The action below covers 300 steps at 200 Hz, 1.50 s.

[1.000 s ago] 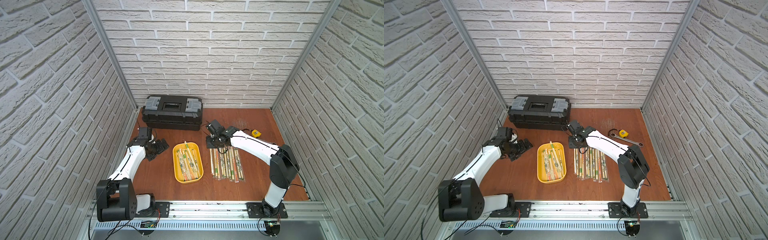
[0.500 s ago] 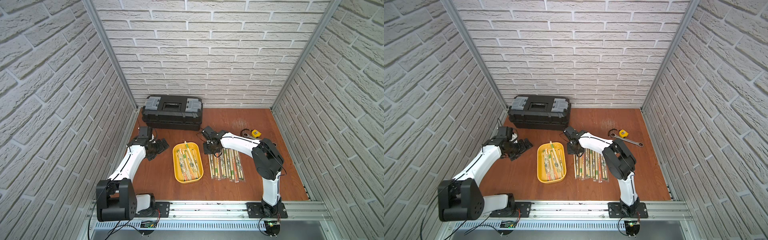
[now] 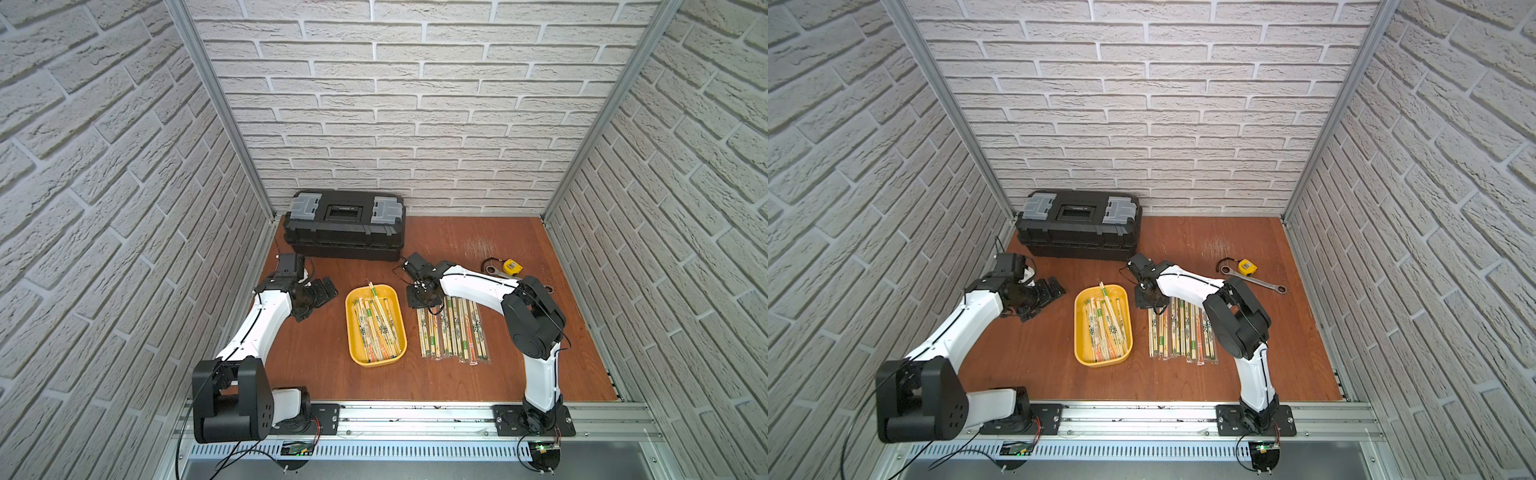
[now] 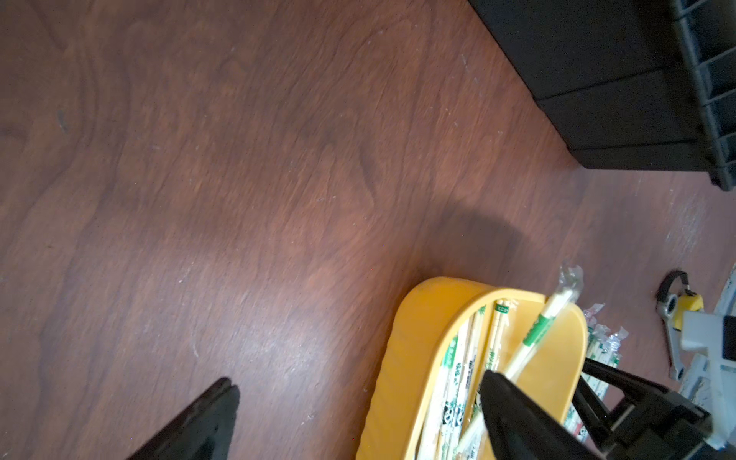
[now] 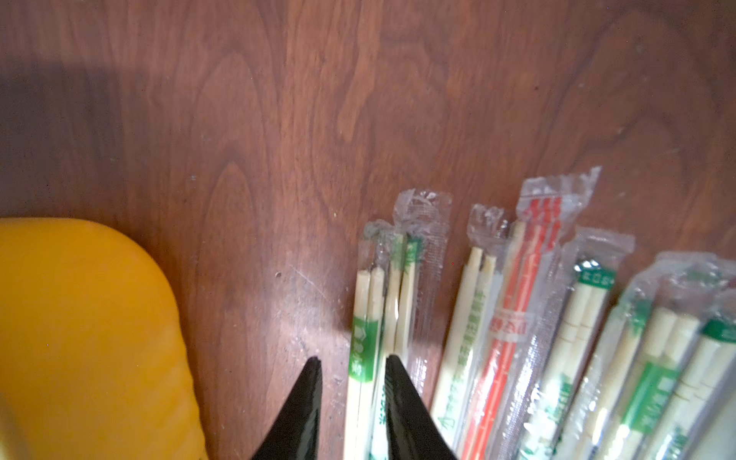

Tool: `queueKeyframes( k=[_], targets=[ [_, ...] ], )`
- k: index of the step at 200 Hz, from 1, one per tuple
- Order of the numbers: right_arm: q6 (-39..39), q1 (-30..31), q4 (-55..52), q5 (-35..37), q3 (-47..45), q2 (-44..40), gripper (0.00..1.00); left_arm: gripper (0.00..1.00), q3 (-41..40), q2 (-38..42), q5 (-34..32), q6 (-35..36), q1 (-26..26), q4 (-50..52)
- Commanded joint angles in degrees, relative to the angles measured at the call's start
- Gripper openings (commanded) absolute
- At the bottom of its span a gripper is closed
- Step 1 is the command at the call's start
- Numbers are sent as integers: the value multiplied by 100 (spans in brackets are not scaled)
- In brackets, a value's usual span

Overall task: Take the paired disposable chopsticks out of the storage box
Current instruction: Place the paired disposable chopsticks at the center of the board, then pick up the paired disposable chopsticks from the storage box.

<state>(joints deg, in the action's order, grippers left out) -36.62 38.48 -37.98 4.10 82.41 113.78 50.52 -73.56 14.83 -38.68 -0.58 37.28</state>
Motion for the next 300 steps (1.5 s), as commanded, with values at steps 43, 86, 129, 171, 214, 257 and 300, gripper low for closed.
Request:
queueKeyframes(
  k=[43,86,129,171,214,257,300],
  targets=[
    [9,347,-218,-18,434,-908,30,98,35,84,-65,7,40,-40],
    [206,768,-452,-156,1253,-379,35,98,39,47,-112,25,10,-28],
    [287,1020,-528,-300,1849,366,37,98,45,79,-114,42,-21,1],
    [322,1074,-598,-253,2165,870,37,98,19,103,-103,33,-31,-5],
    [366,1058,-650,-129,2425,1262,36,98,-10,105,-105,37,-47,-9],
    [375,1021,-725,-126,2665,1541,30,98,-12,109,-92,48,-43,6],
    [373,1013,-724,-220,2710,1376,10,98,-7,124,-94,46,-43,11]
  ],
)
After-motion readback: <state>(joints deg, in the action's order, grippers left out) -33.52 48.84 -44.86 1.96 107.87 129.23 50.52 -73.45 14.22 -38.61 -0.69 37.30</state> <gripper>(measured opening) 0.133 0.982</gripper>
